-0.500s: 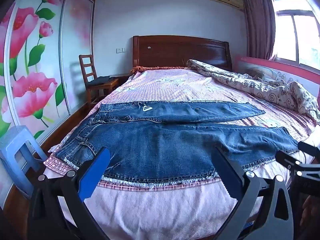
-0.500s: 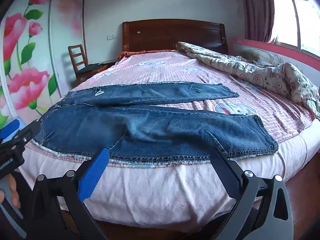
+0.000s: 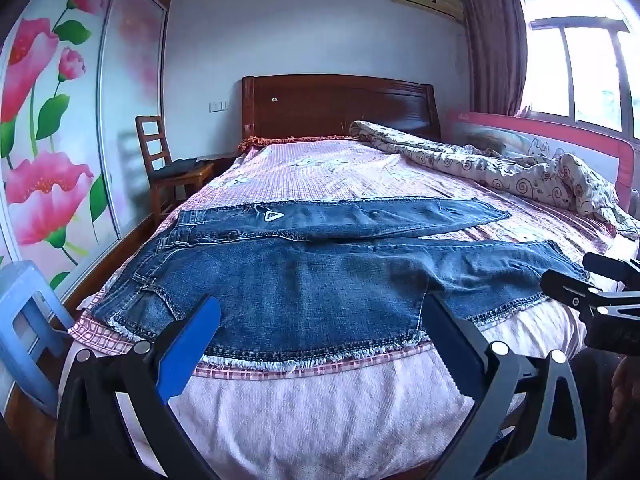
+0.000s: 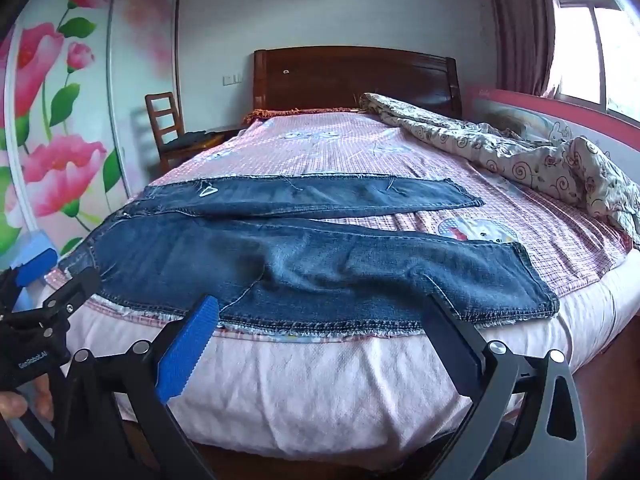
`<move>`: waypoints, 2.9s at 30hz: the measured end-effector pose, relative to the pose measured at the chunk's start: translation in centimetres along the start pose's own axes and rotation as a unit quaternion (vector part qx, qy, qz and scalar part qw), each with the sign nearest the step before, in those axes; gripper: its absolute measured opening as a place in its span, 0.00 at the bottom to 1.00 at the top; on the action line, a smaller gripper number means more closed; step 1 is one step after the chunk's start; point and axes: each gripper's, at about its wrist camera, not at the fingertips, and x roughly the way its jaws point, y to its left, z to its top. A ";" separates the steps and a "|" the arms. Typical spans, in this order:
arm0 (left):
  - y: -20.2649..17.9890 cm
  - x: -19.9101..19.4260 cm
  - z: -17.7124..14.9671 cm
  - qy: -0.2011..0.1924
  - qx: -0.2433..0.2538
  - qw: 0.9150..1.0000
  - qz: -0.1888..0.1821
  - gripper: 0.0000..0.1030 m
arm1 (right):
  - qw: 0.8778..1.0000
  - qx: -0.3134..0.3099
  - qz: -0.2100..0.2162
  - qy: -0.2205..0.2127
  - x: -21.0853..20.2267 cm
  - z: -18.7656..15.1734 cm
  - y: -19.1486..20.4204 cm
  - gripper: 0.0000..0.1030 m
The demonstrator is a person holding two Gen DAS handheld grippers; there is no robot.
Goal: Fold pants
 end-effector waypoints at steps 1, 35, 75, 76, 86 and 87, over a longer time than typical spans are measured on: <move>0.0 0.0 0.0 -0.004 0.003 1.000 -0.002 0.98 | 1.000 0.001 0.000 0.000 0.0 0.0 -0.2 0.97; 0.6 -0.5 0.3 -0.022 -0.020 0.999 -0.026 0.97 | 1.000 0.006 0.009 -0.006 0.7 -0.3 -1.0 0.97; 0.6 0.0 -0.1 -0.006 -0.023 0.999 -0.027 0.97 | 1.000 0.011 0.012 0.002 1.0 -0.5 -1.0 0.97; 0.7 0.1 -0.1 -0.006 -0.023 0.999 -0.027 0.97 | 1.000 0.011 0.012 0.003 1.0 -0.5 -1.0 0.97; 0.5 0.2 -0.1 -0.004 -0.019 0.999 -0.027 0.97 | 1.000 0.014 0.013 0.004 1.1 -0.5 -1.1 0.97; 0.5 0.2 -0.1 -0.003 -0.019 0.999 -0.027 0.97 | 1.000 0.014 0.013 0.004 1.1 -0.5 -1.1 0.97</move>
